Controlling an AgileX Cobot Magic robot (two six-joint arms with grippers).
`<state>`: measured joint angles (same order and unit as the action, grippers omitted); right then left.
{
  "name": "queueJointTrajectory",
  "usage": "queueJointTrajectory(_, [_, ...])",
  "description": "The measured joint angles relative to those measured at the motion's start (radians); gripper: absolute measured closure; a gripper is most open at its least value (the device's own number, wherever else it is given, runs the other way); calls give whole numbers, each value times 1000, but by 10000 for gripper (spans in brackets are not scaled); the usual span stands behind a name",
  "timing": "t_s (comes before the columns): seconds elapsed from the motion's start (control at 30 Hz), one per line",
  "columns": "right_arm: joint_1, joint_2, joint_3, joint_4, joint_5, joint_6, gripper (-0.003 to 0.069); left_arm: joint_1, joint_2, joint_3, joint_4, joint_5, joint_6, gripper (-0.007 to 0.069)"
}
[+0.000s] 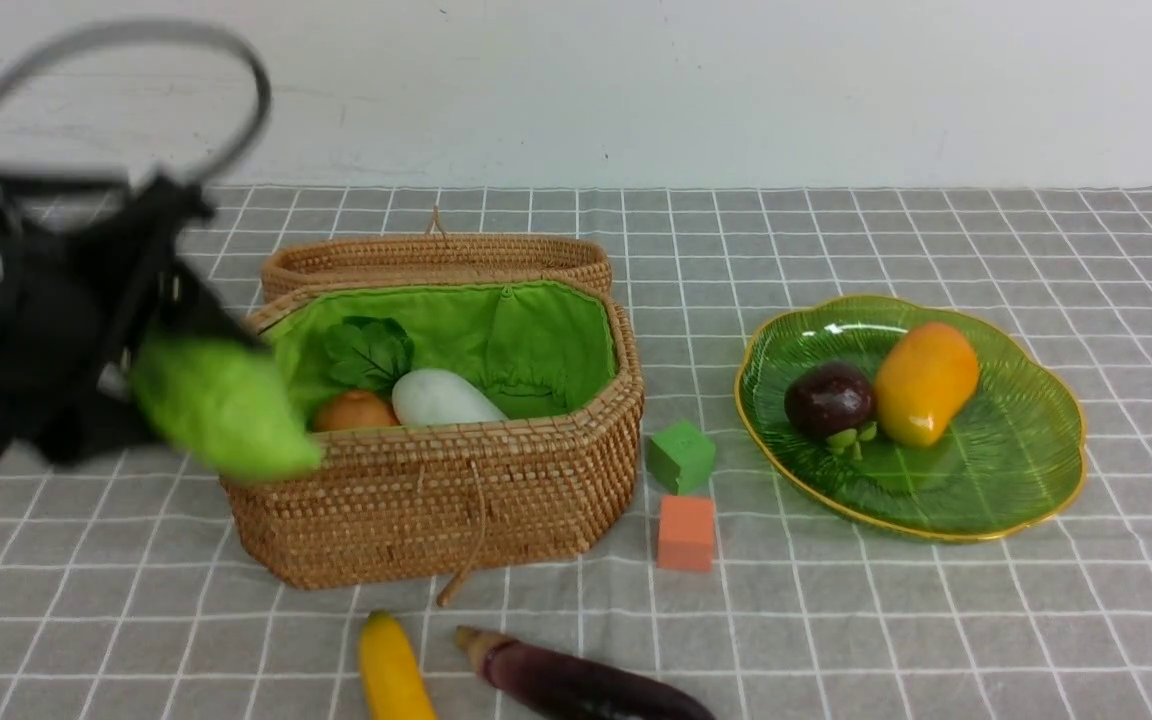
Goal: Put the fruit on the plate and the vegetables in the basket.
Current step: Take a chayote with your left arm and place it on the basket on the left, then use the left arm to grab a banana and put it into the right plate
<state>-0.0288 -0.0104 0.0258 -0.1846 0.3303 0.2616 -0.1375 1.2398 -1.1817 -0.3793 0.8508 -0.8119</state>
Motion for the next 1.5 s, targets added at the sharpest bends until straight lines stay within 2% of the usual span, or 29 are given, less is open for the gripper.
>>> queueJointTrajectory(0.2, [0,0,0,0,0,0,417,0,99,-112,-41,-146,1,197])
queueJointTrajectory(0.37, [0,0,0,0,0,0,417,0,284,-144,-152,-214,27,160])
queueJointTrajectory(0.53, [0,0,0,0,0,0,417,0,426,-144,-247,-231,162,106])
queueJointTrajectory(0.83, [0,0,0,0,0,0,417,0,426,-144,-273,-267,299,99])
queueJointTrajectory(0.9, [0,0,0,0,0,0,417,0,395,-145,-272,-259,375,99])
queueJointTrajectory(0.93, [0,0,0,0,0,0,417,0,368,-149,-267,-233,462,99])
queueJointTrajectory(0.97, [0,0,0,0,0,0,417,0,358,-151,-265,-228,499,99])
queueJointTrajectory(1.0, [0,0,0,0,0,0,417,0,333,-155,-258,-194,602,99])
queueJointTrajectory(1.03, [0,0,0,0,0,0,417,0,288,-159,-249,-104,783,99])
queueJointTrajectory(1.07, [0,0,0,0,0,0,417,0,277,-160,-248,-92,826,99])
queueJointTrajectory(1.1, [0,0,0,0,0,0,417,0,240,-162,-246,4,966,99])
queueJointTrajectory(1.2, [0,0,0,0,0,0,417,0,170,-163,-256,225,1181,99])
queueJointTrajectory(1.3, [0,0,0,0,0,0,417,-13,111,-159,-271,340,1293,99])
queueJointTrajectory(1.37, [0,0,0,0,0,0,417,-54,65,-144,-266,365,1323,101])
queueJointTrajectory(1.5, [0,0,0,0,0,0,417,-228,7,-74,-197,382,1327,127])
